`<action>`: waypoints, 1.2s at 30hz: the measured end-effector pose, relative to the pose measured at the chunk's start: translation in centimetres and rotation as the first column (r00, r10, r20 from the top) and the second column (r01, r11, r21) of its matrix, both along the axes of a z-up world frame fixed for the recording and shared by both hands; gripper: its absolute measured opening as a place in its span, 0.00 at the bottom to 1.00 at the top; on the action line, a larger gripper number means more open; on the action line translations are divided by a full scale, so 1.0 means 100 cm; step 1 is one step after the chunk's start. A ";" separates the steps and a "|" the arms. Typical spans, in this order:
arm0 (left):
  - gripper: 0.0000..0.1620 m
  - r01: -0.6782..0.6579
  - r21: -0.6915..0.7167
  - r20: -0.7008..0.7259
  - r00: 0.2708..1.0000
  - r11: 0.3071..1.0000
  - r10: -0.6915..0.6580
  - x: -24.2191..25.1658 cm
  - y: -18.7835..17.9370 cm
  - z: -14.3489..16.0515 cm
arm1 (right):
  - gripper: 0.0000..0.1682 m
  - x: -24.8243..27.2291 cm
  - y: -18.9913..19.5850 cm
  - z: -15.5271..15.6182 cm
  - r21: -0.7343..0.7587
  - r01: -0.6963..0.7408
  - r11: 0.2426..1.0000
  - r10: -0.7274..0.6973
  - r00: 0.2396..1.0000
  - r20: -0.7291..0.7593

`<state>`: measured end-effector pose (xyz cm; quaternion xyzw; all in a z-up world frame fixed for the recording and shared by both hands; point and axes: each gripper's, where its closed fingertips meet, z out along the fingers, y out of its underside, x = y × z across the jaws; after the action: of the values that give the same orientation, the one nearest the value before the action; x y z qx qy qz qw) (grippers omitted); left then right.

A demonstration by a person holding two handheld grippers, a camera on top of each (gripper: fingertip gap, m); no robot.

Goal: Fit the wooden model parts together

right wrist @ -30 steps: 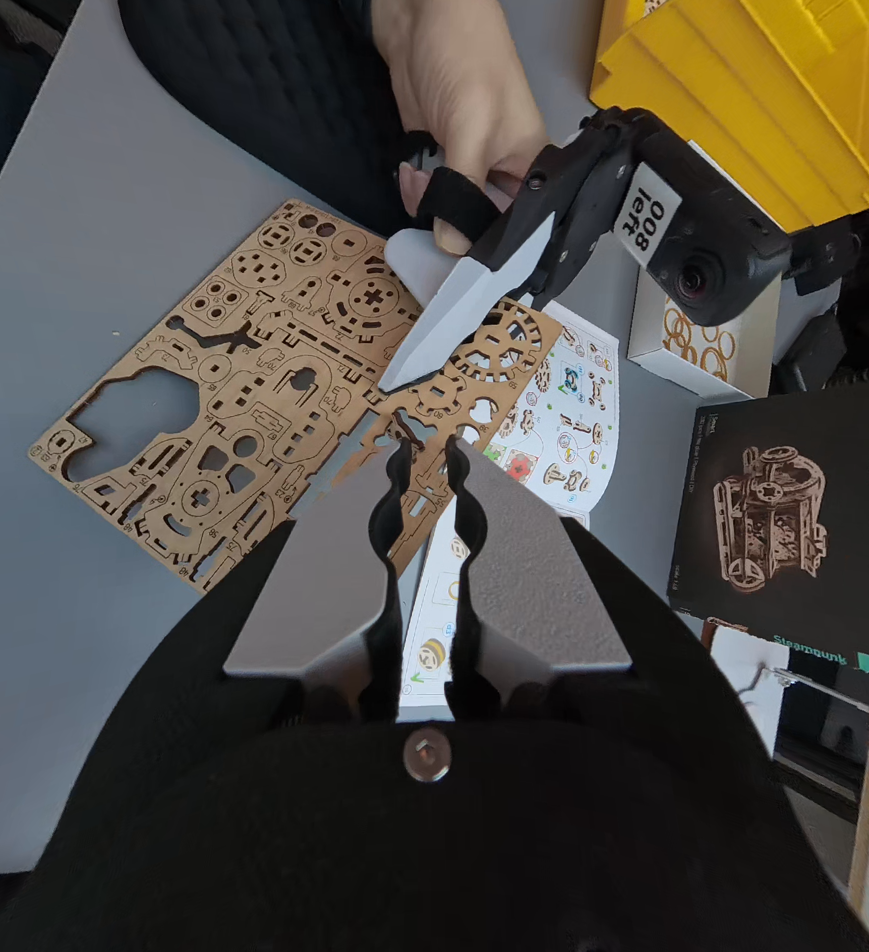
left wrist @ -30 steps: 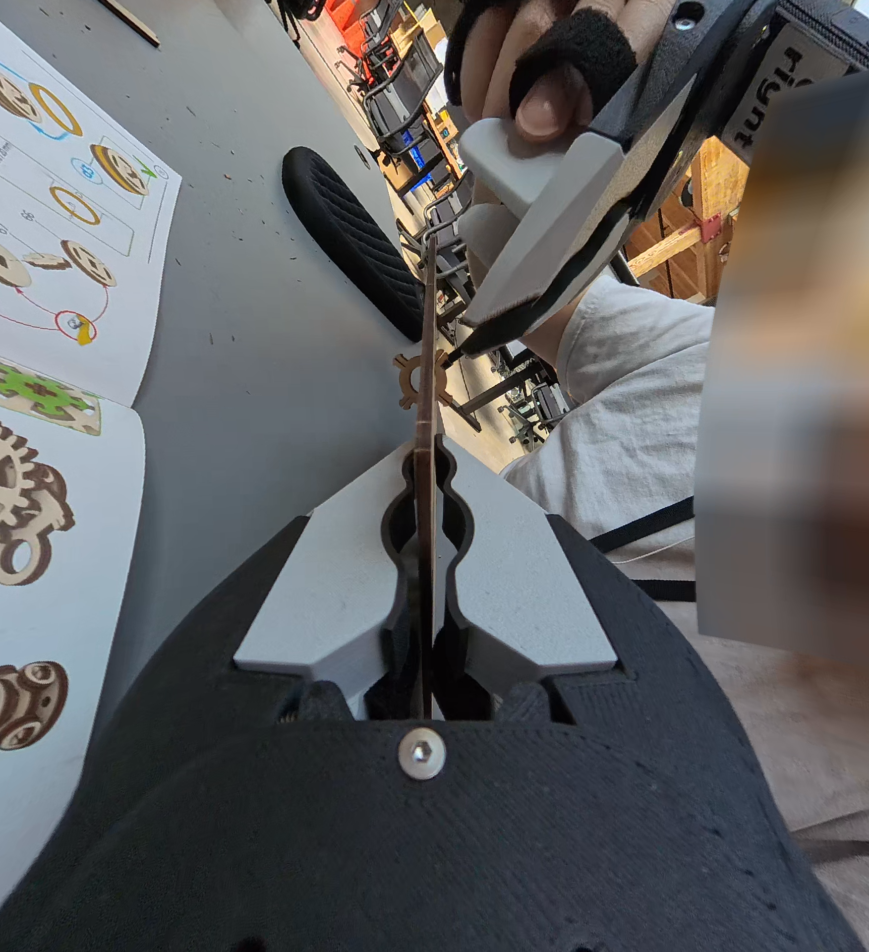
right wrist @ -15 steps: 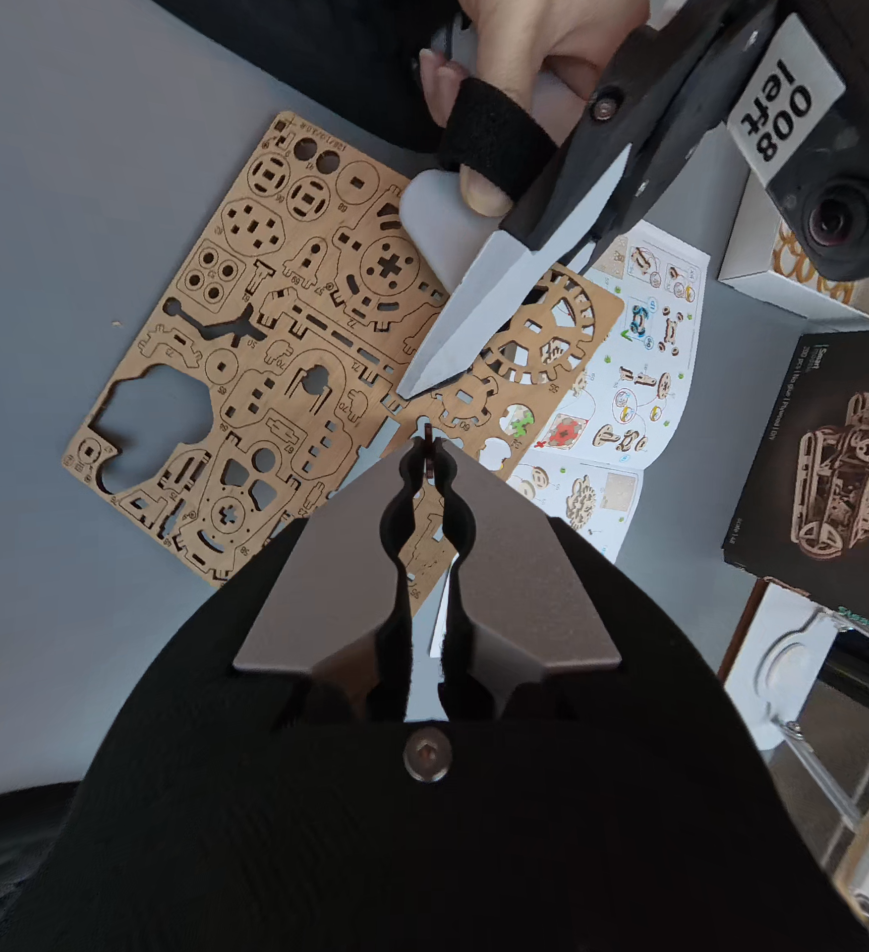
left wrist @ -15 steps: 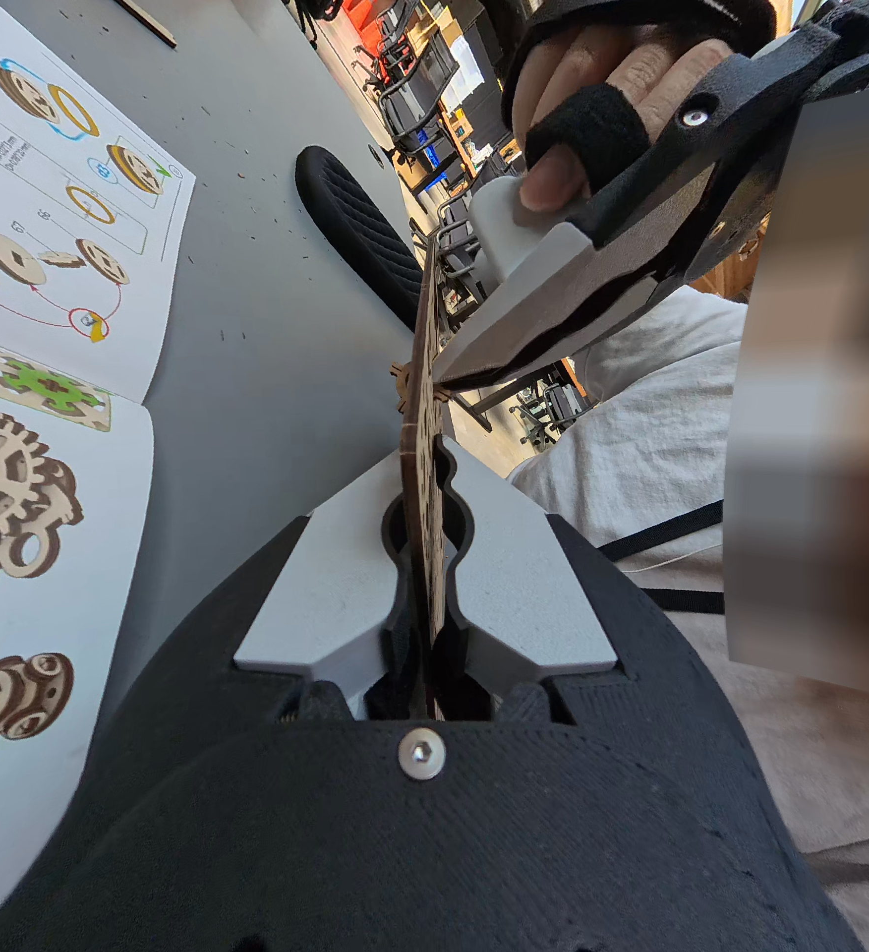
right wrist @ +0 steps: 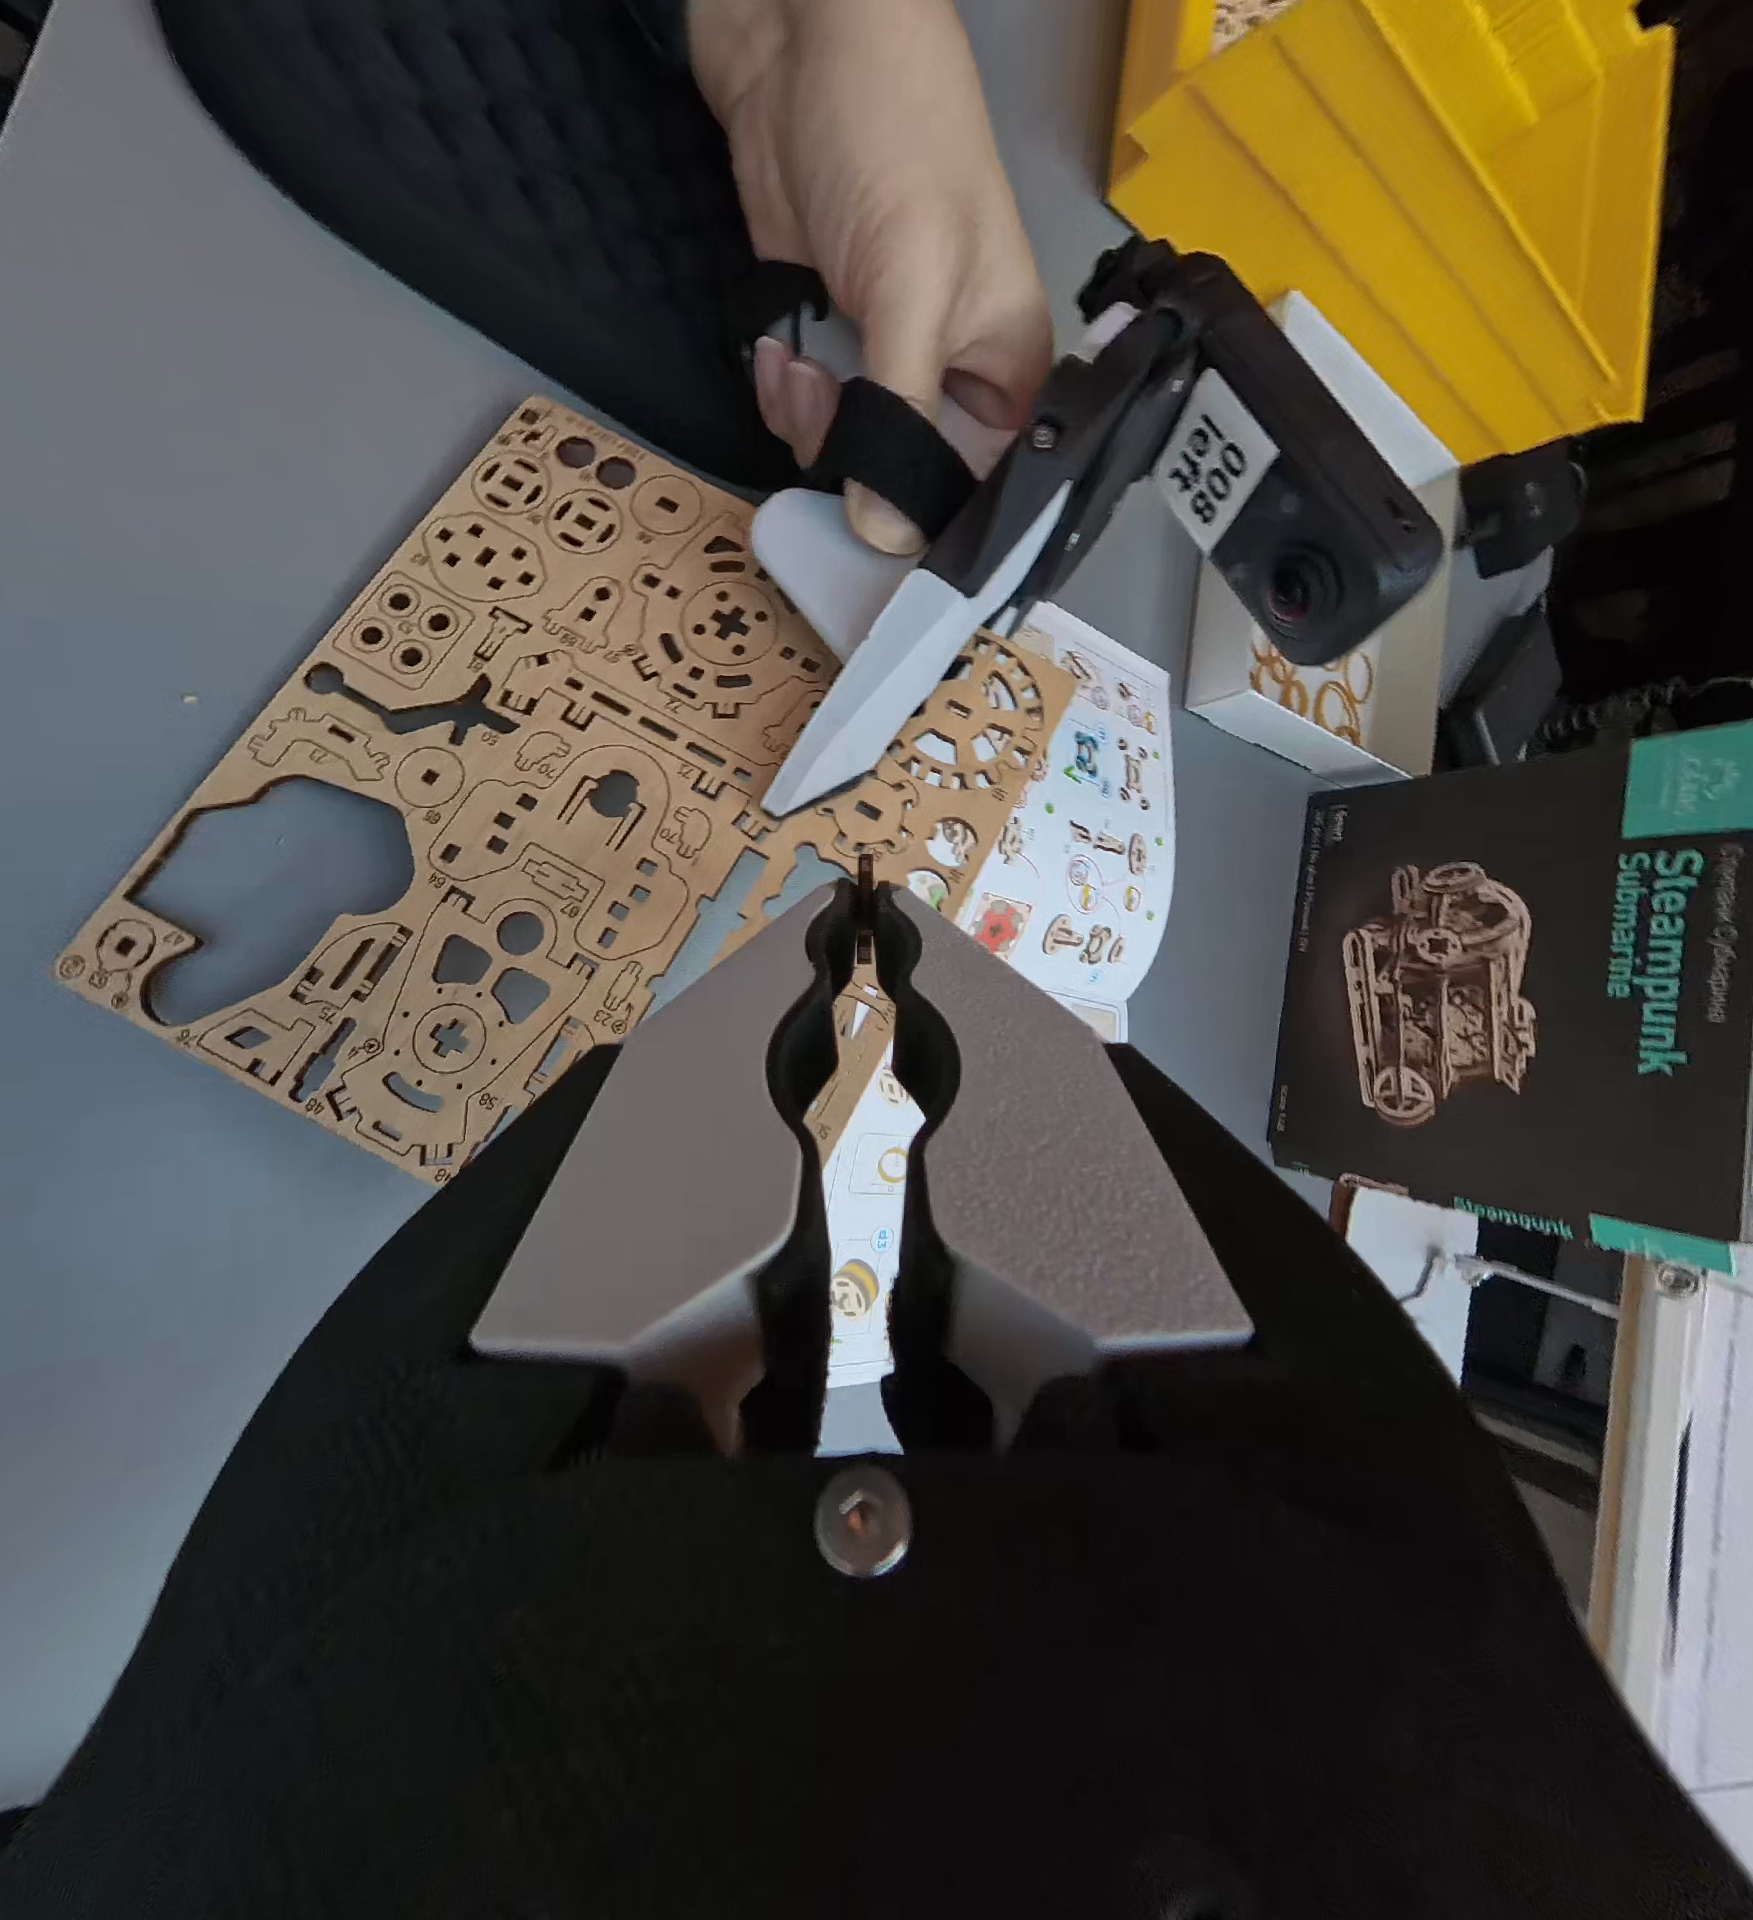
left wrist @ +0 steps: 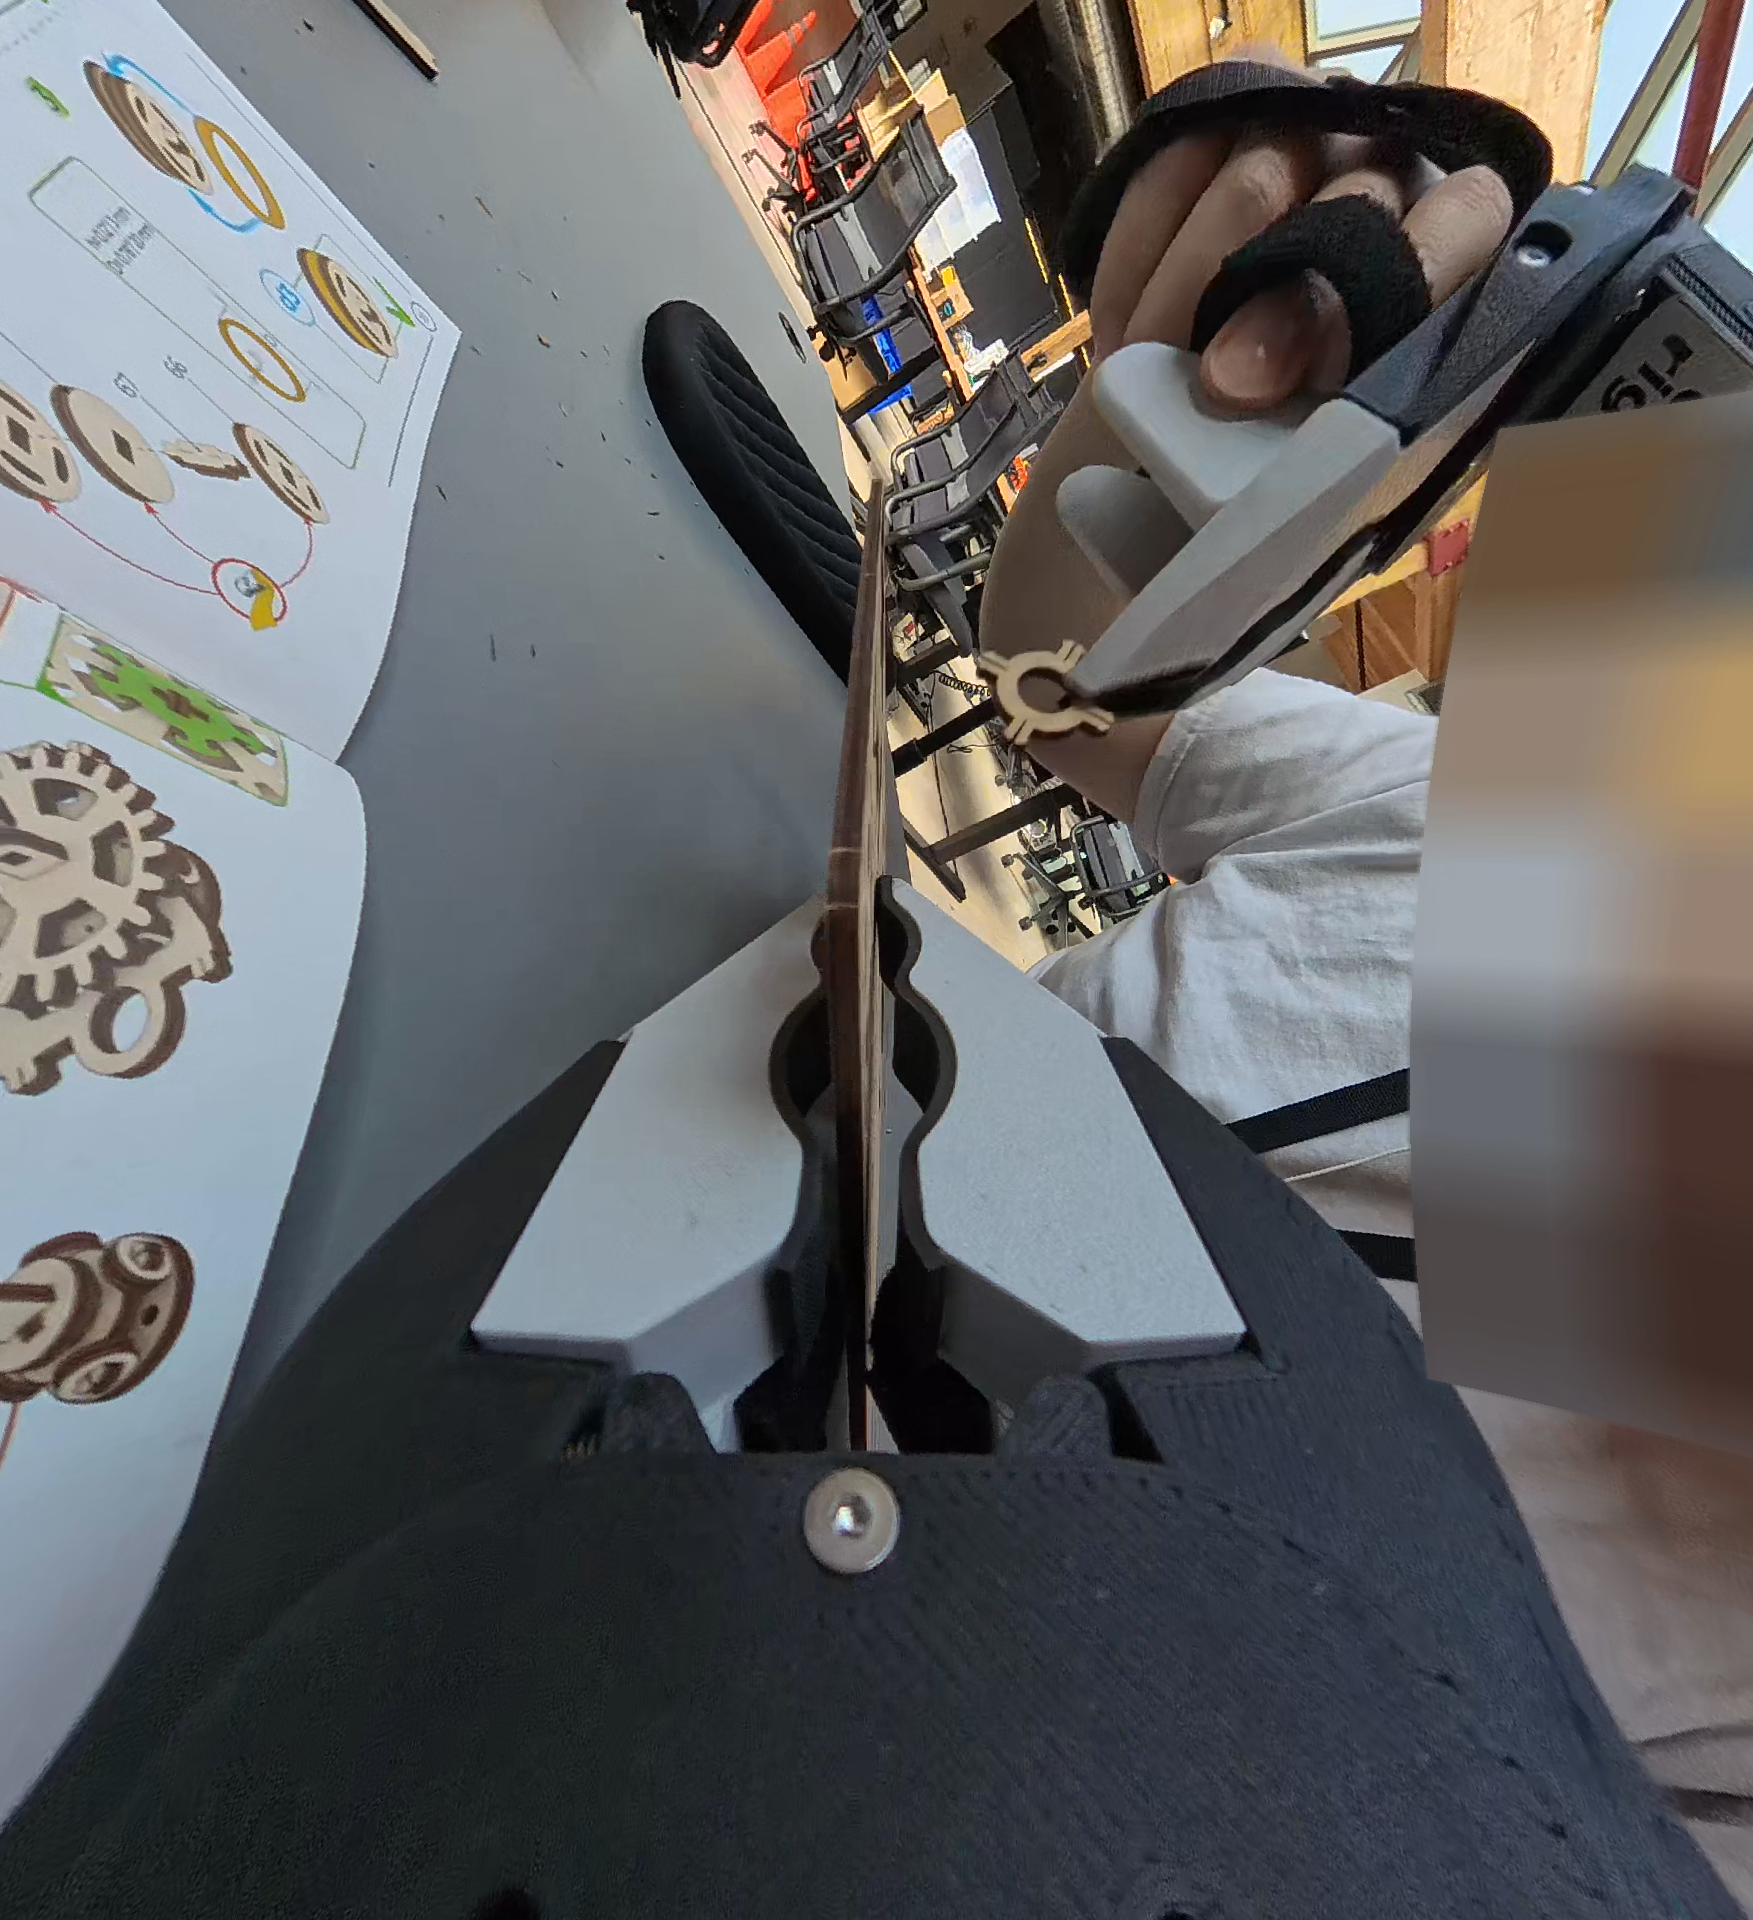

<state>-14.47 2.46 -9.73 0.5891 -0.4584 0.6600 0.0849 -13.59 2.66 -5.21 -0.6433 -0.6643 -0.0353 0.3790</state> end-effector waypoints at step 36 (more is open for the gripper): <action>0.12 0.281 -0.092 -0.379 0.877 0.955 -0.295 -0.058 -0.046 -0.020 | 0.00 0.039 -0.002 -0.088 -0.877 -0.010 0.481 -0.790 0.430 -0.438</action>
<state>-20.31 -2.14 -11.78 0.6320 -0.5036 0.5176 0.2813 -9.70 2.50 -14.01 -0.8258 -0.1501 0.4572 0.2941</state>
